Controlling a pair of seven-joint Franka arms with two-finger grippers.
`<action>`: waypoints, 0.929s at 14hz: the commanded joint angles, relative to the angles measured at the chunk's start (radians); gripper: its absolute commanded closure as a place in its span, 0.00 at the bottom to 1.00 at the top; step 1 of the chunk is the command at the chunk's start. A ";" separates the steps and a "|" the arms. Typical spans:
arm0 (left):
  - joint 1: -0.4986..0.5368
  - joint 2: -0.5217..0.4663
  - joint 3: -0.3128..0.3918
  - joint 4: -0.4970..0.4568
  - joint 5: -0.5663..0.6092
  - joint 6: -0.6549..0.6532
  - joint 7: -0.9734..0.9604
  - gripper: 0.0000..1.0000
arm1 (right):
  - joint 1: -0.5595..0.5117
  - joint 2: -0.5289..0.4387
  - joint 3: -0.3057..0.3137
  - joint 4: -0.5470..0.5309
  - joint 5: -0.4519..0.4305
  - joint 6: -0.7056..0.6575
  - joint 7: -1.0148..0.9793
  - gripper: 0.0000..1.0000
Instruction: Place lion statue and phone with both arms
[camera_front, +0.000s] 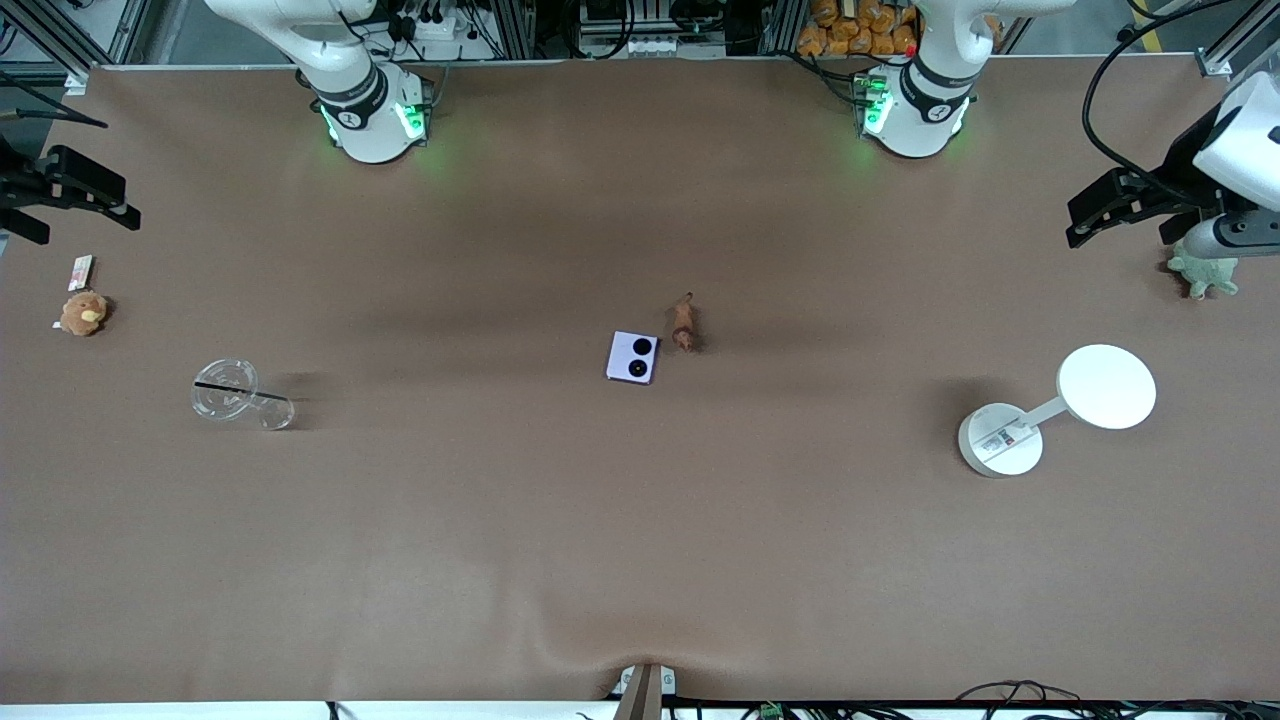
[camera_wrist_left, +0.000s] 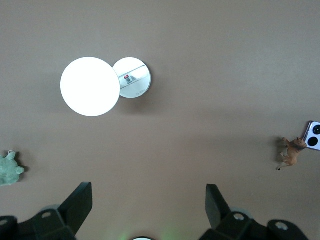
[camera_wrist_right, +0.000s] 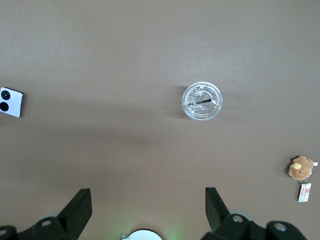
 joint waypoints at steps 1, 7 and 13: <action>-0.001 0.009 -0.002 0.026 0.011 -0.025 -0.018 0.00 | -0.005 -0.015 0.006 -0.006 -0.002 -0.005 -0.004 0.00; -0.002 0.012 -0.002 0.028 0.022 -0.024 -0.018 0.00 | -0.016 -0.009 -0.002 -0.006 -0.003 -0.008 -0.004 0.00; -0.004 0.012 -0.006 0.025 0.022 -0.024 -0.018 0.00 | -0.024 -0.003 0.000 -0.006 -0.007 -0.007 -0.006 0.00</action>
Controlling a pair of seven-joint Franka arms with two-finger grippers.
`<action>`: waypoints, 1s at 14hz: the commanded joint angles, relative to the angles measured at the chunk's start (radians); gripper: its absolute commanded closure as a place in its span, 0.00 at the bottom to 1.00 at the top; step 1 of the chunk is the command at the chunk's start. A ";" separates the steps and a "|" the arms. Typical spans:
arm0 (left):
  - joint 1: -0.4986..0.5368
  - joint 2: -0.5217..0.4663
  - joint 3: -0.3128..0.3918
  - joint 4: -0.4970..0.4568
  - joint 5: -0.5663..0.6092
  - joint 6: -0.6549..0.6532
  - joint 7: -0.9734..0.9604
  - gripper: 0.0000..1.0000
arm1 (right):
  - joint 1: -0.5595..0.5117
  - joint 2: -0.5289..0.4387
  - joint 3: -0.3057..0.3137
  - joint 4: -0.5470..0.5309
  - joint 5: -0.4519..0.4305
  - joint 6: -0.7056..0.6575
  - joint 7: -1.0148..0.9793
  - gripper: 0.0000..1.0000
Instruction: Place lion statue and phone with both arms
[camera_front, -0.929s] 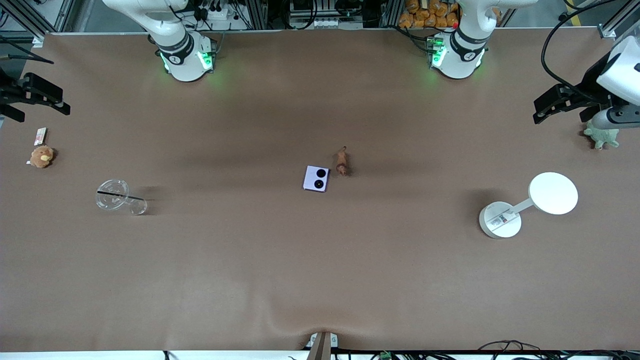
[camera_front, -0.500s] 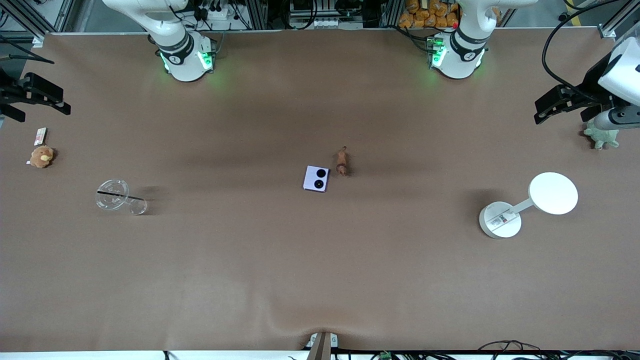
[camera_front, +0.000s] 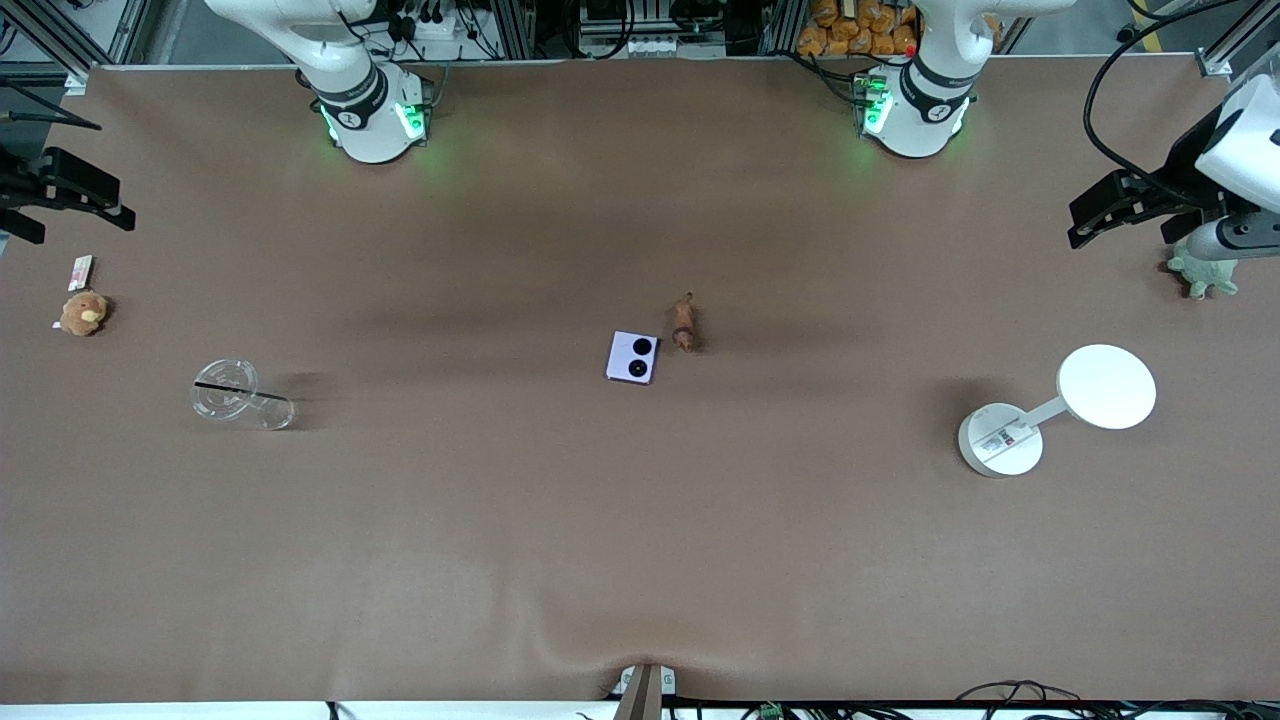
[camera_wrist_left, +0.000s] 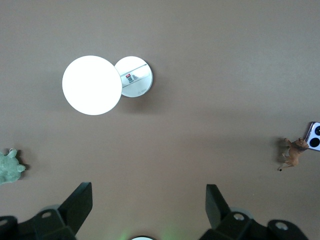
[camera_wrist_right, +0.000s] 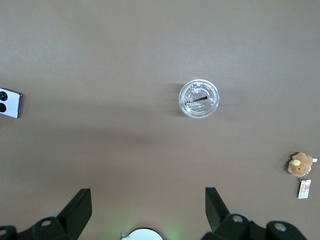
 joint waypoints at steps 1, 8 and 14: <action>-0.011 0.015 -0.007 0.025 0.015 -0.020 -0.018 0.00 | -0.020 -0.004 0.013 -0.002 -0.008 -0.001 -0.006 0.00; -0.020 0.157 -0.240 0.026 -0.002 0.056 -0.289 0.00 | -0.032 -0.001 0.012 -0.002 -0.006 -0.001 -0.006 0.00; -0.122 0.306 -0.373 0.019 0.012 0.214 -0.634 0.00 | -0.035 0.016 0.013 -0.002 -0.003 0.004 -0.014 0.00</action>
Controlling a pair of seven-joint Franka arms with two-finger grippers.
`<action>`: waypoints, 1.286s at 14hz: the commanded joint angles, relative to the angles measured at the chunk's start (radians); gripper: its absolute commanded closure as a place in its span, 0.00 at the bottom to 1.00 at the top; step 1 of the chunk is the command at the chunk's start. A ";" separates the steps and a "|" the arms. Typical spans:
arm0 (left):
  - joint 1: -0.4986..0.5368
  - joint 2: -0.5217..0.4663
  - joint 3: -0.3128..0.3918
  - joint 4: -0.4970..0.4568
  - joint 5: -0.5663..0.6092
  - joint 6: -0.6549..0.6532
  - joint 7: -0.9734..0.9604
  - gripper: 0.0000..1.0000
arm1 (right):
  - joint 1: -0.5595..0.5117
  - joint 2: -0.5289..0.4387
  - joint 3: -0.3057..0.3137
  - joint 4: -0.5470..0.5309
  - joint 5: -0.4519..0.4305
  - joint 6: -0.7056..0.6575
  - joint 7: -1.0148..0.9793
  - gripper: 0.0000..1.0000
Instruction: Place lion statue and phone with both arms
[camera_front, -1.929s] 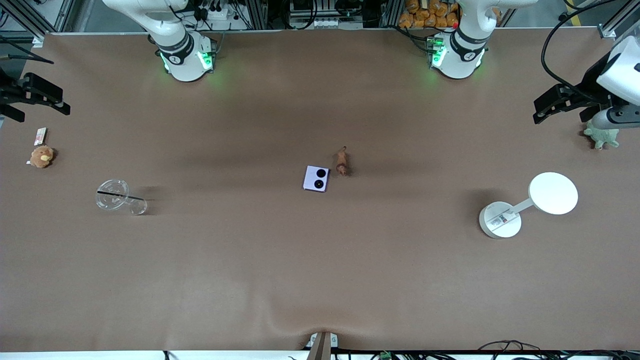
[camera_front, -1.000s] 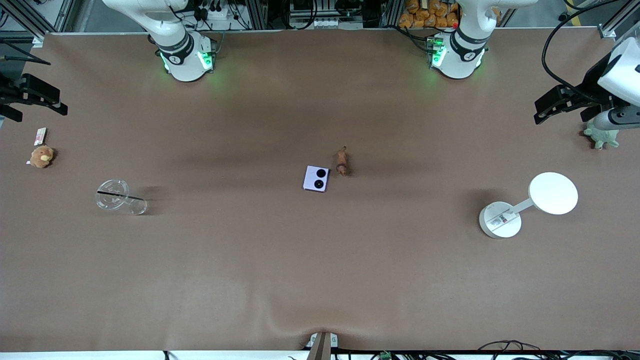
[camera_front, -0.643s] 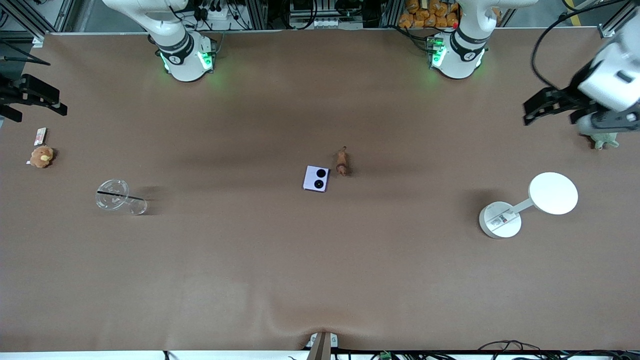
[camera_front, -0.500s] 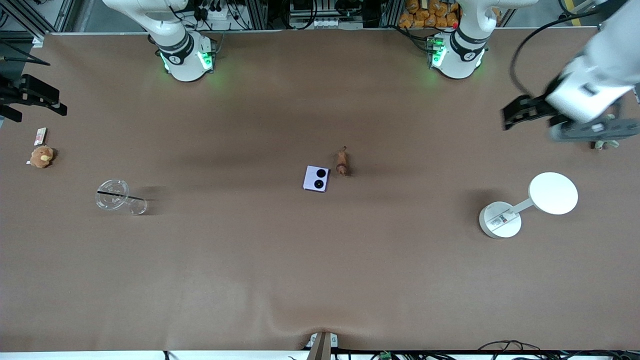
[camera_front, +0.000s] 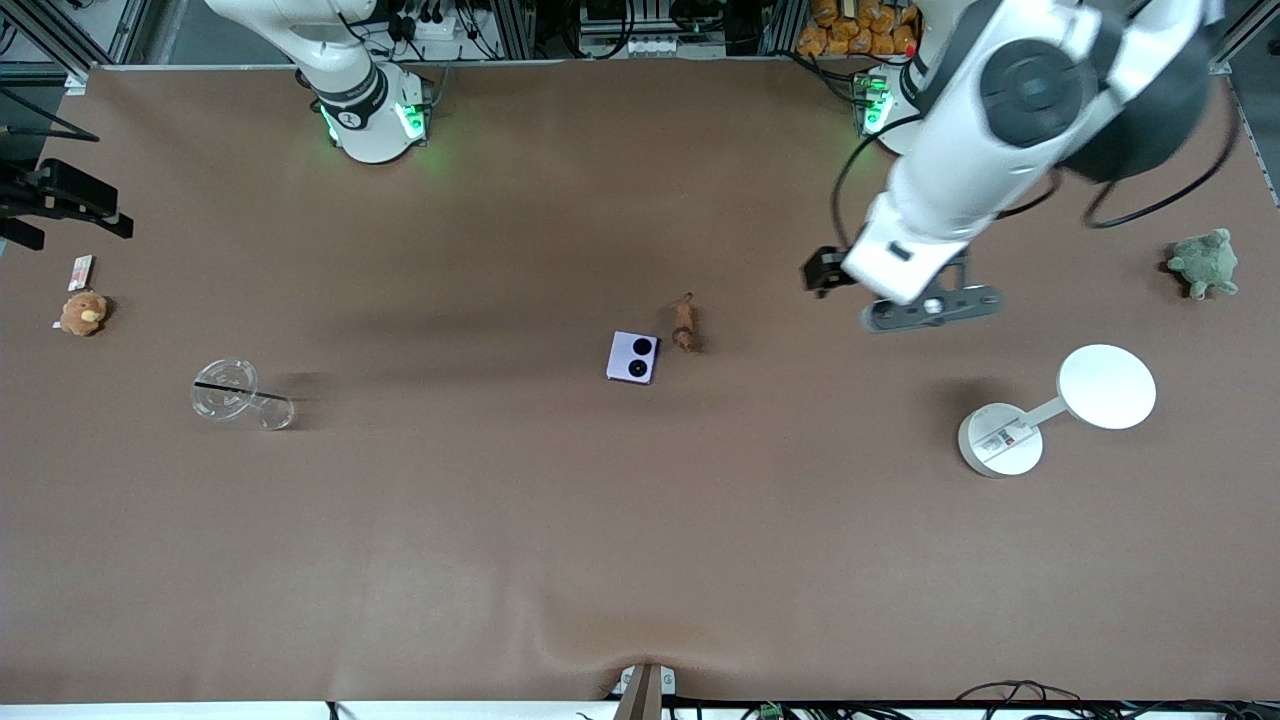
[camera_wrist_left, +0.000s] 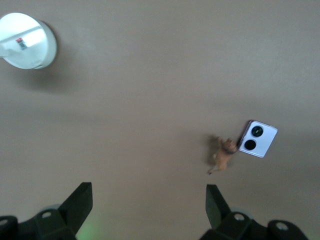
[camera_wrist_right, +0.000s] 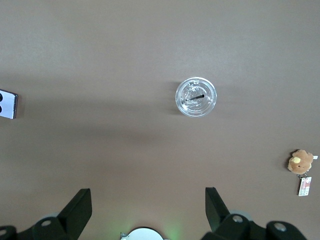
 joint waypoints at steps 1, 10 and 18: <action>-0.080 0.075 -0.004 0.020 0.022 0.058 -0.140 0.00 | -0.020 0.000 0.014 0.000 0.000 0.004 -0.015 0.00; -0.241 0.243 -0.002 -0.086 0.094 0.350 -0.395 0.00 | -0.017 0.003 0.014 0.000 -0.002 0.004 -0.017 0.00; -0.277 0.300 0.001 -0.253 0.124 0.631 -0.410 0.00 | -0.019 0.003 0.014 -0.002 -0.002 0.003 -0.017 0.00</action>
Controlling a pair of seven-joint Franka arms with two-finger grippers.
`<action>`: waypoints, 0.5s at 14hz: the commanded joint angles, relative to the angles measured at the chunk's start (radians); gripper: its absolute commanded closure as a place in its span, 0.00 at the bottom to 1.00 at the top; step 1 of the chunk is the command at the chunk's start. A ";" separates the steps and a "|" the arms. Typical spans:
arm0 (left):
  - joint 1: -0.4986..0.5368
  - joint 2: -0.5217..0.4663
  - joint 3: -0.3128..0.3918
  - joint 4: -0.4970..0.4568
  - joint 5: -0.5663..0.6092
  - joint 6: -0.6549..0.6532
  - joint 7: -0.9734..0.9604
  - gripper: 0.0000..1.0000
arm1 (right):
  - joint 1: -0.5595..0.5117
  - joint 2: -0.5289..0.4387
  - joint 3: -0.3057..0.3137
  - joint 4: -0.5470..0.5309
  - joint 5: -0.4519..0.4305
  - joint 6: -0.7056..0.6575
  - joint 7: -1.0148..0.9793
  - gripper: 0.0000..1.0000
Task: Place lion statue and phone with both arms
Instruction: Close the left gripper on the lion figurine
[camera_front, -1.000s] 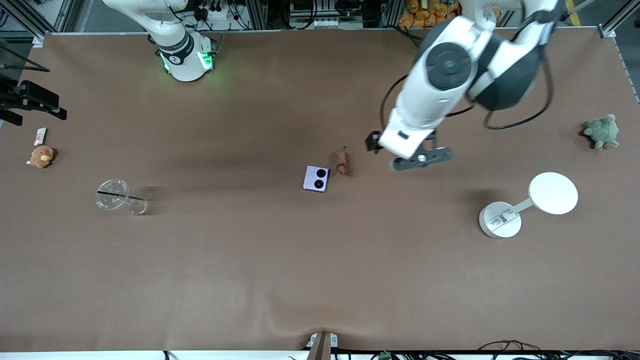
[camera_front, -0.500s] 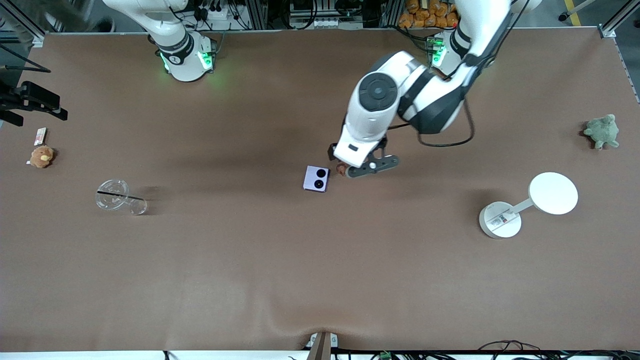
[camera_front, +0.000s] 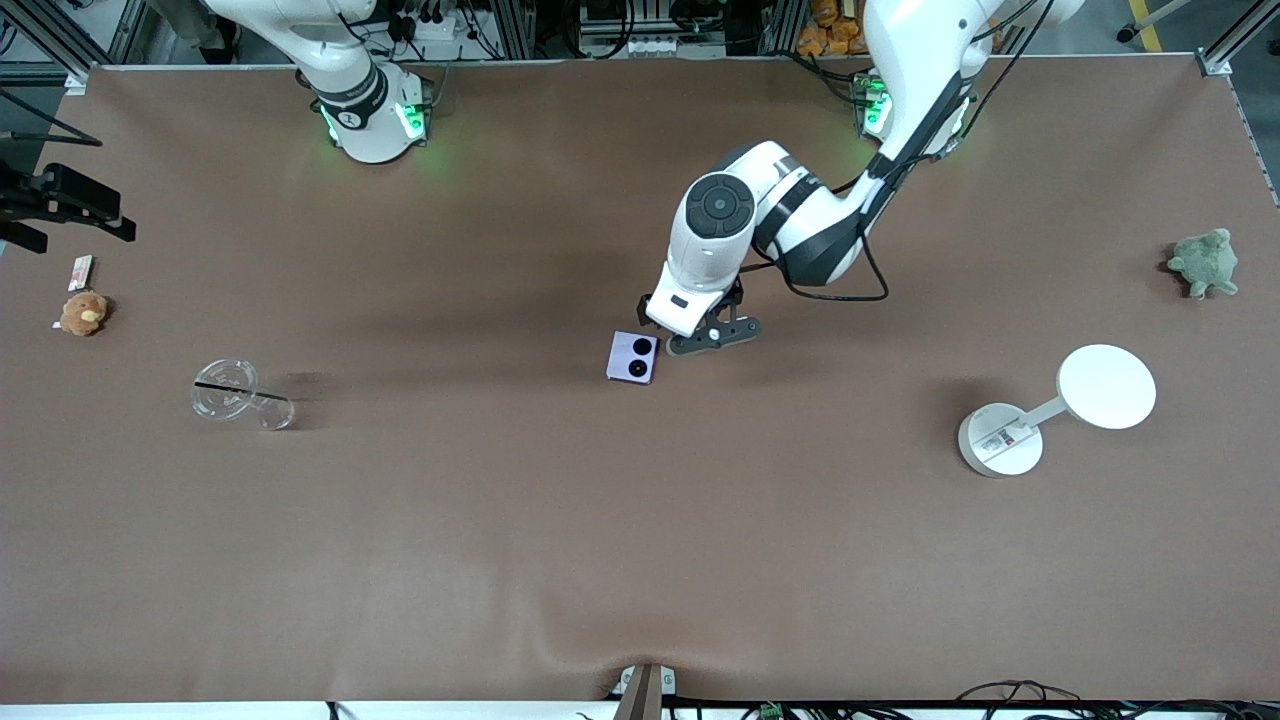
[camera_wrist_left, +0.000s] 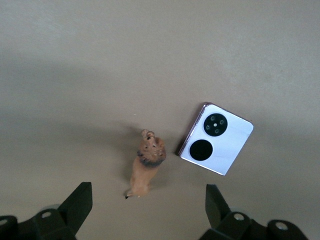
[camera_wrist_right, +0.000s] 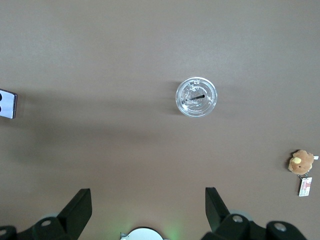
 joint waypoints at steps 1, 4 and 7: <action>-0.023 0.027 0.008 -0.027 0.036 0.077 -0.030 0.00 | -0.018 -0.002 0.012 -0.001 -0.002 0.001 -0.015 0.00; -0.022 0.076 0.008 -0.022 0.142 0.088 -0.071 0.10 | -0.020 -0.002 0.012 -0.001 -0.002 0.001 -0.015 0.00; -0.020 0.105 0.011 -0.019 0.153 0.115 -0.074 0.19 | -0.020 -0.002 0.012 -0.001 -0.002 0.001 -0.015 0.00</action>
